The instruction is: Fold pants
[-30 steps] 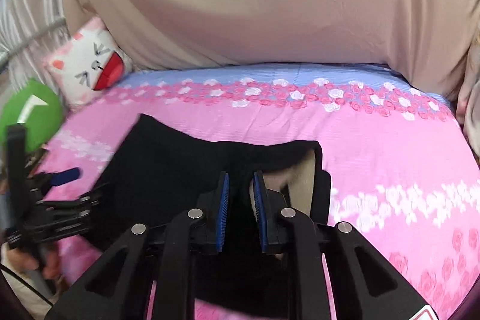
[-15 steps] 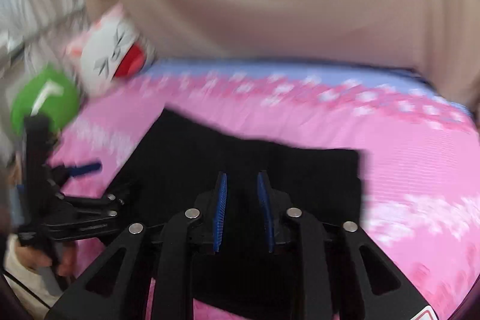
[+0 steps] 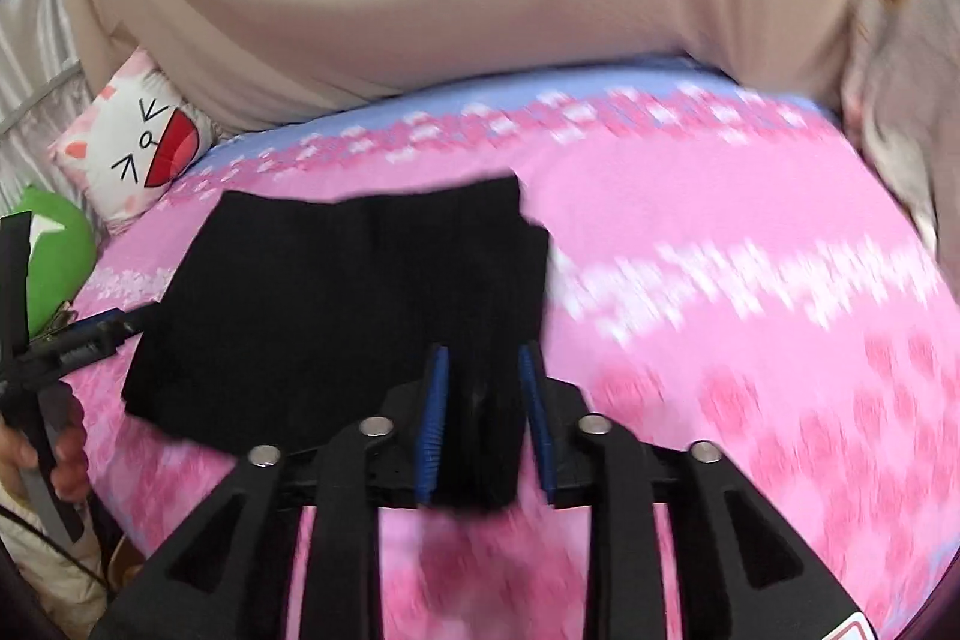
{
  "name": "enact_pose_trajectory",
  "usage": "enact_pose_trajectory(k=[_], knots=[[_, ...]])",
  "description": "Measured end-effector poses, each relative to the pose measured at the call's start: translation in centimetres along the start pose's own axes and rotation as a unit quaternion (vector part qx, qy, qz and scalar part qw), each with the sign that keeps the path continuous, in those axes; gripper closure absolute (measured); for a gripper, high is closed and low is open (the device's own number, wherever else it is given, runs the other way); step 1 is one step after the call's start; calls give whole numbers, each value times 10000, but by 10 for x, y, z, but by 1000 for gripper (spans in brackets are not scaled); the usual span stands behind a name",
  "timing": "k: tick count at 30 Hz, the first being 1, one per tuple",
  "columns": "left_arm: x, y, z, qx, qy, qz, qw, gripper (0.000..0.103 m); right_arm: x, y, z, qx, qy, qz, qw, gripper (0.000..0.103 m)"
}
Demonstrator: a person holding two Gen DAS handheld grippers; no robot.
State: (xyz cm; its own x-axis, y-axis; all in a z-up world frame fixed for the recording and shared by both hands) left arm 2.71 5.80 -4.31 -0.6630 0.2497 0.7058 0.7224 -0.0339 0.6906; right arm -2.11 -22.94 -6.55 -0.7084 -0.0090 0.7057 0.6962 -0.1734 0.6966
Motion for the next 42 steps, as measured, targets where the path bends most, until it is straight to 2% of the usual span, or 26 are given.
enact_pose_trajectory(k=[4,6,7,8,9,10,13,14,16,18,20,24,27,29,31,33,36,38,40,42], knots=[[-7,-11,9,-168,377,114,9991,10,7,-13,-4,-418,590,123,9973,68],[-7,-12,11,-98,337,103,9993,10,-1,-14,3,-318,583,170,9976,69],[-7,-12,11,-88,338,104,9993,10,-4,-14,6,-309,611,173,9975,83],[-7,-12,11,-92,343,98,9993,10,-6,-15,9,-305,656,186,9972,83],[-6,-11,11,-131,384,92,9991,10,-3,-15,12,-220,531,139,9983,90],[-4,-11,11,-161,410,93,9990,11,4,-13,15,-120,457,49,9989,93],[0,-12,8,-274,420,67,9987,12,28,-13,22,10,524,-132,9985,93],[0,-13,7,-293,426,76,9986,12,27,-16,19,34,460,-93,9989,92],[-5,-17,6,-275,406,106,9987,11,0,-33,10,94,211,261,9994,86],[-3,-17,7,-205,439,99,9988,11,-3,-38,6,-230,513,217,9982,82],[2,-16,6,-147,346,84,9993,11,6,-33,7,-235,435,175,9986,78],[19,-20,-7,-1,-145,66,9999,11,25,-29,10,115,-68,-53,9999,69],[22,-25,-20,85,-506,121,9986,9,36,-28,14,128,-111,-279,9995,69],[10,-28,-26,-15,-422,218,9989,9,43,-16,32,346,99,-501,9981,74],[-4,-29,-22,-71,-105,276,9995,9,39,-2,52,541,451,-504,9962,91],[-16,-29,-16,-116,159,283,9994,7,25,10,67,763,607,-408,9944,92],[-26,-30,-10,53,-15,344,9994,6,-11,15,72,964,356,-137,9946,93],[-30,-28,-9,-28,2,320,9995,5,-43,3,56,1009,-190,150,9946,97],[-34,-27,-8,-62,16,320,9995,5,-46,-1,50,769,62,50,9970,98],[-38,-24,-9,-60,17,347,9994,5,-37,1,47,597,105,95,9981,96]])
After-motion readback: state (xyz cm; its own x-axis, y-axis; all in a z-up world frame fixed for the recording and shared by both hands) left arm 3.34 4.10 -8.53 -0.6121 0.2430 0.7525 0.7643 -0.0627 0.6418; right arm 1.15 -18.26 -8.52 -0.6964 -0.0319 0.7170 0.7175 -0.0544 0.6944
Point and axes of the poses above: each gripper's, at about its wrist camera, not at the fingertips, and x roughly against the way its jaws point, z to its left, y to its top, the point moved 7 cm from there along -x, roughly the way its jaws point, and after that the axes turned 6 degrees about -y, right-handed, at the moved point
